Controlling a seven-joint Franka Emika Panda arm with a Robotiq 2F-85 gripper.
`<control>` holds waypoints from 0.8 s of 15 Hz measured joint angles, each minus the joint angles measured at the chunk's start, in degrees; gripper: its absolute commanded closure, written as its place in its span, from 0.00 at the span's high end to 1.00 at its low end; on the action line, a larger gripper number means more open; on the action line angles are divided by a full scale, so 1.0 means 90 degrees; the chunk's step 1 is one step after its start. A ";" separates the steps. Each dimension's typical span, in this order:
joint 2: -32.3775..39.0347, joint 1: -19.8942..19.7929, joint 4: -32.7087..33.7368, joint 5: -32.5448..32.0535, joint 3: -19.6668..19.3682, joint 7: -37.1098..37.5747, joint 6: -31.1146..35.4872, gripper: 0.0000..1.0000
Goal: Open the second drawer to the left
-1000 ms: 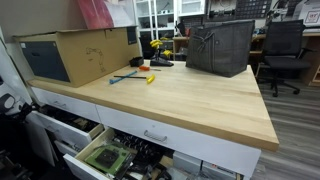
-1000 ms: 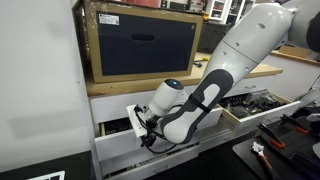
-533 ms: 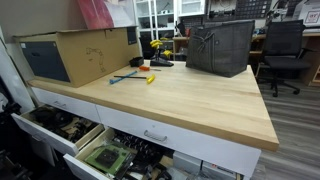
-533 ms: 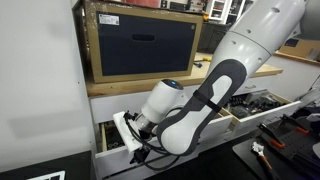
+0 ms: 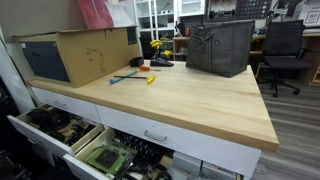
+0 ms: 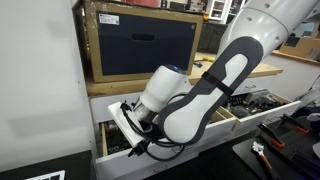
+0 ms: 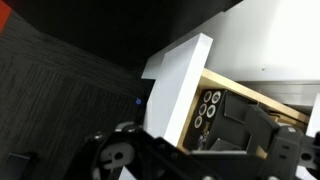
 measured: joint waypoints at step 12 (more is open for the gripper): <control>-0.2814 0.0570 -0.1028 -0.2067 -0.0900 -0.1971 -0.2173 1.00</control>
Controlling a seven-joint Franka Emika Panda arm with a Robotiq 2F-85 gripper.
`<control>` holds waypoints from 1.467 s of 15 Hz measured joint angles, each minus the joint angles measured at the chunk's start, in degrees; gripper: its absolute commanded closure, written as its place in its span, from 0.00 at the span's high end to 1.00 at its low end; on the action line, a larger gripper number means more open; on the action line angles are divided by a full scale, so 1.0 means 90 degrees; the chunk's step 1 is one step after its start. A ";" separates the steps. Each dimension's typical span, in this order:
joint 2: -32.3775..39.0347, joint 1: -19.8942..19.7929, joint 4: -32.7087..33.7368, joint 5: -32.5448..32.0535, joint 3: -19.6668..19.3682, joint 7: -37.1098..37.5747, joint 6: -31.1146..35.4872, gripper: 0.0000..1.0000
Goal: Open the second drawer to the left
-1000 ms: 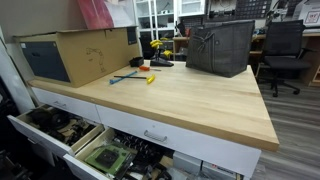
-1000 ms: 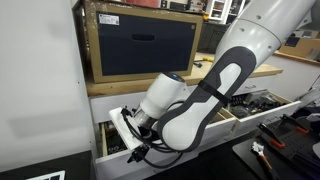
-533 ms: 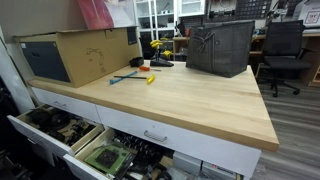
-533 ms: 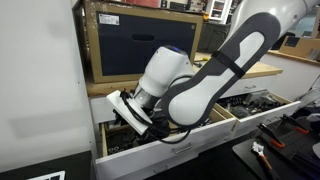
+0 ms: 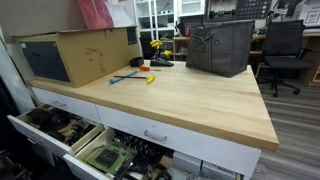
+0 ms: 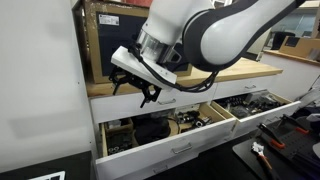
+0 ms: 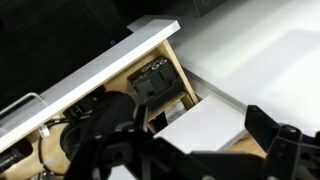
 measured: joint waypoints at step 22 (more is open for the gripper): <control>-0.2629 -0.2248 -0.2009 -0.1195 0.1403 -0.3434 -0.2152 1.00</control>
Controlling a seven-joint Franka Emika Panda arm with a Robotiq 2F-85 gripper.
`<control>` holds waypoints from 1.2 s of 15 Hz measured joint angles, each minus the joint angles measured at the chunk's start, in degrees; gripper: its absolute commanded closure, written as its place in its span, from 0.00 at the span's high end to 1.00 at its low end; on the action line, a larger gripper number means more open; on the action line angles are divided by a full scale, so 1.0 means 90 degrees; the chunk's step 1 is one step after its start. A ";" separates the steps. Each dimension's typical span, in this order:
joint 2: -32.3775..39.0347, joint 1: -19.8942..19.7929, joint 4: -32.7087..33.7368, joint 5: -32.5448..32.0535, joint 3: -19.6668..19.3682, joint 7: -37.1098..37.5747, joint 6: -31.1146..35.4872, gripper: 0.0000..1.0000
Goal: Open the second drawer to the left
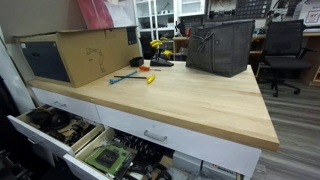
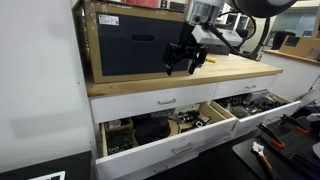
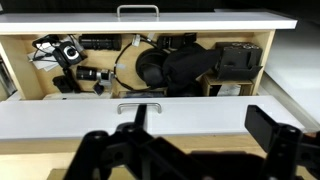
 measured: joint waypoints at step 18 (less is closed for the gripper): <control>-0.1417 -0.2195 -0.1501 0.0835 0.1238 -0.0305 0.0065 1.00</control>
